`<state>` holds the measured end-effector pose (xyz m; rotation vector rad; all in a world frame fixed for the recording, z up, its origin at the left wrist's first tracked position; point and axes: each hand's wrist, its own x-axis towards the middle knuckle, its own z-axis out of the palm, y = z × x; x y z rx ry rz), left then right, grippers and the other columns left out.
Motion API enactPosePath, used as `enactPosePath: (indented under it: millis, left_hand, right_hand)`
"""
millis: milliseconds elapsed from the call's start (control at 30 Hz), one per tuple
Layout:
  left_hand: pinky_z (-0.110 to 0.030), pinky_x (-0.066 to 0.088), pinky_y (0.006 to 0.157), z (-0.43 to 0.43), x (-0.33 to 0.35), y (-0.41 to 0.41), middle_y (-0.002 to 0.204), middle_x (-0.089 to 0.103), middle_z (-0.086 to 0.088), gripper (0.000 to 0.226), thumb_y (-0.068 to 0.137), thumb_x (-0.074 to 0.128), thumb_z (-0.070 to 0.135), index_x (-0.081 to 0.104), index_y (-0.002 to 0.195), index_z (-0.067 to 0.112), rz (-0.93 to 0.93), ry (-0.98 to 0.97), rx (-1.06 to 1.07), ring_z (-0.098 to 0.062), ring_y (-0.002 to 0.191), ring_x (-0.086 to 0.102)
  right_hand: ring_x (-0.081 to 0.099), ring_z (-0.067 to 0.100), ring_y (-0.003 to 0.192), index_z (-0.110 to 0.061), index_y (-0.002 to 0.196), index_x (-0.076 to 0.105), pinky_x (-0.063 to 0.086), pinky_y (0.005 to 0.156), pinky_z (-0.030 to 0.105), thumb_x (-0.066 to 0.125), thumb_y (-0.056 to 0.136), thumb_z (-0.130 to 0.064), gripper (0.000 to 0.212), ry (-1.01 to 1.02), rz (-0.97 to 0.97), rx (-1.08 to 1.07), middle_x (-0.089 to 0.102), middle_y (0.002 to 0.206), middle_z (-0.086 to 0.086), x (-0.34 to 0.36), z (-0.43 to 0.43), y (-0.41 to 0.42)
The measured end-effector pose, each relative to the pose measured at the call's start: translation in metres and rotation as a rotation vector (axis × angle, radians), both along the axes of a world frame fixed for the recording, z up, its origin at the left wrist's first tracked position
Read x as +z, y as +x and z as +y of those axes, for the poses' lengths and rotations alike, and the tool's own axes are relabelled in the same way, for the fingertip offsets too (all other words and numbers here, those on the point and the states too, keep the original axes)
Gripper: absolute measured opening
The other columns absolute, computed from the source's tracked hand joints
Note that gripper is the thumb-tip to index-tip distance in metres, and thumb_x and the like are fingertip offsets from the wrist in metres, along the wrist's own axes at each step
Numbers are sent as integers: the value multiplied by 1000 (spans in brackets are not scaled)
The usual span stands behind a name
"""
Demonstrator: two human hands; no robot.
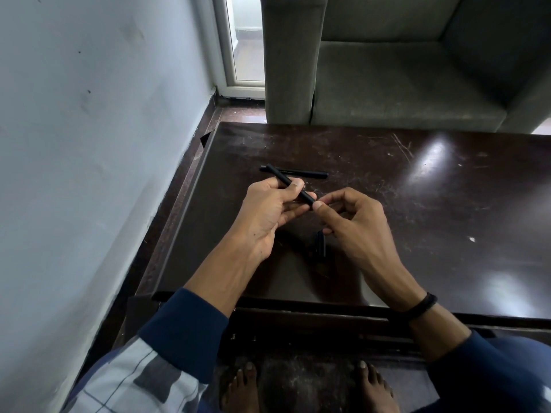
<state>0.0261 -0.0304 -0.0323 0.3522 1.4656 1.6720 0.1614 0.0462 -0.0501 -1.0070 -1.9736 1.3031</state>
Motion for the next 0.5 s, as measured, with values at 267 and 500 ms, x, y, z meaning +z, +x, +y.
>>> enactPosePath:
  millis: [267, 500]
  left_hand:
    - [-33, 62, 85, 0, -1, 0, 100, 77, -18, 19, 100, 60, 9, 68, 113, -2, 2, 2, 2, -25, 96, 76]
    - [-28, 62, 79, 0, 0, 1, 101, 77, -19, 16, 100, 60, 10, 67, 111, 0, -13, 8, -8, -26, 96, 76]
  right_hand:
    - [72, 11, 72, -30, 93, 72, 63, 76, 47, 74, 92, -35, 6, -1, 4, 9, 74, 84, -3, -1, 0, 0]
    - [72, 13, 77, -30, 93, 72, 62, 77, 50, 77, 89, -32, 7, 9, 2, 8, 74, 86, -3, -2, 1, 1]
